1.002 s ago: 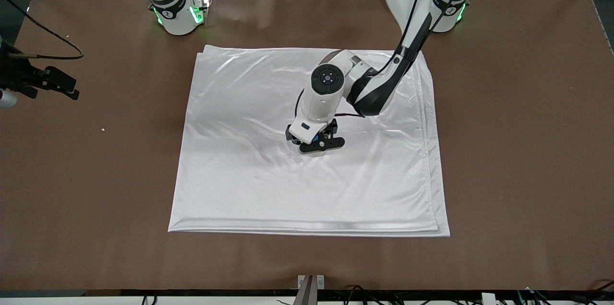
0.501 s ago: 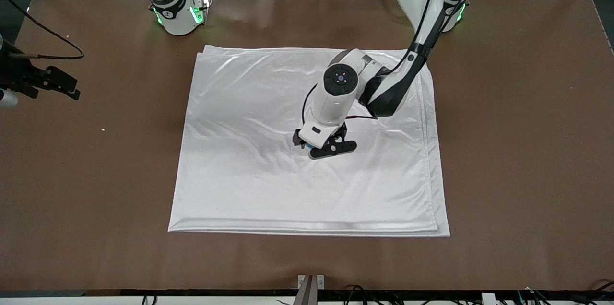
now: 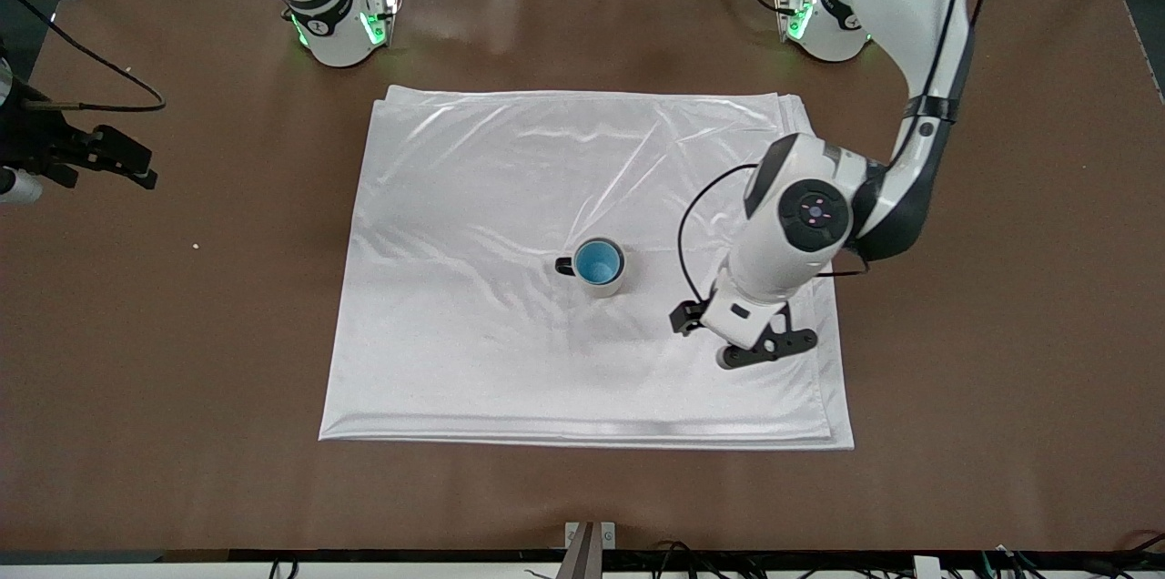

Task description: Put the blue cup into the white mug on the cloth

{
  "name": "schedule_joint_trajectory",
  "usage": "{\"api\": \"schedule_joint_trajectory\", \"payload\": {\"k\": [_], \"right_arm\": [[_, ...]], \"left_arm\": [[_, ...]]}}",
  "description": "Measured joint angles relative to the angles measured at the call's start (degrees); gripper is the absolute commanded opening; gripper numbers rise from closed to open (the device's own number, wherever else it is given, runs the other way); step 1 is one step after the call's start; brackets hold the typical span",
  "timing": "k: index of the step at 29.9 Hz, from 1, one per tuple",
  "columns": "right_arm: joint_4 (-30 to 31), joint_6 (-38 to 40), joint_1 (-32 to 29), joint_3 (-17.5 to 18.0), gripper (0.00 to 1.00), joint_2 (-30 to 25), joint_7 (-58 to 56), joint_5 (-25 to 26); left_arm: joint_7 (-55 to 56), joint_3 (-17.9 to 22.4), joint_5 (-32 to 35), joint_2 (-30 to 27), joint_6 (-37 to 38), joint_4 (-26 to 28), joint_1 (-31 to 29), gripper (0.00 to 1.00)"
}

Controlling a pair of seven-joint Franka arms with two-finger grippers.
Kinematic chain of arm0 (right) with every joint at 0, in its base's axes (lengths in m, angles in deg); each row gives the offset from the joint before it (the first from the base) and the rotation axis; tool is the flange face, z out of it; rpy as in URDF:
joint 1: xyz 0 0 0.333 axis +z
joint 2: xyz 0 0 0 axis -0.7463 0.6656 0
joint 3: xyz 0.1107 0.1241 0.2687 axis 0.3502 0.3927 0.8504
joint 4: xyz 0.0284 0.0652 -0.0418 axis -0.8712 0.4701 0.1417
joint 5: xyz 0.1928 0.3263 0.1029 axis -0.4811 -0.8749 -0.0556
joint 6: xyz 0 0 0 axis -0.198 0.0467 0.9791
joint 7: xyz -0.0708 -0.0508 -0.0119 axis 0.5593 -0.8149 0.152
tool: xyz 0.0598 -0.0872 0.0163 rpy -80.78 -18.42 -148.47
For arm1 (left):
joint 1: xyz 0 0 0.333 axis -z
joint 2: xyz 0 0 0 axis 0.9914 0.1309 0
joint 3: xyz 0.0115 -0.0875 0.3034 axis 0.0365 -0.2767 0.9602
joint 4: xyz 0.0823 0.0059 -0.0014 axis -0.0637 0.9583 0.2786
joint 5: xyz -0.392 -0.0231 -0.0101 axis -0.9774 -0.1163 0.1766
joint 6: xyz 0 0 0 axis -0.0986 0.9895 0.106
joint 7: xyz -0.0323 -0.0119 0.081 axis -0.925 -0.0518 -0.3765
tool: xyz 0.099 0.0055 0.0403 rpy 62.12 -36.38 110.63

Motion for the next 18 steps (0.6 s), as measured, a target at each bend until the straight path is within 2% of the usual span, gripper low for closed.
{"api": "schedule_joint_trajectory", "payload": {"k": [8, 18], "right_arm": [[0.0, 0.0, 0.0, 0.0, 1.00, 0.0, 0.0, 0.0], [0.0, 0.0, 0.1, 0.0, 1.00, 0.0, 0.0, 0.0]], "left_arm": [[-7.8, 0.1, 0.0, -2.3, 3.6, 0.0, -6.6, 1.00], [-23.0, 0.1, 0.0, -5.1, 9.9, 0.0, -17.1, 1.00]]}}
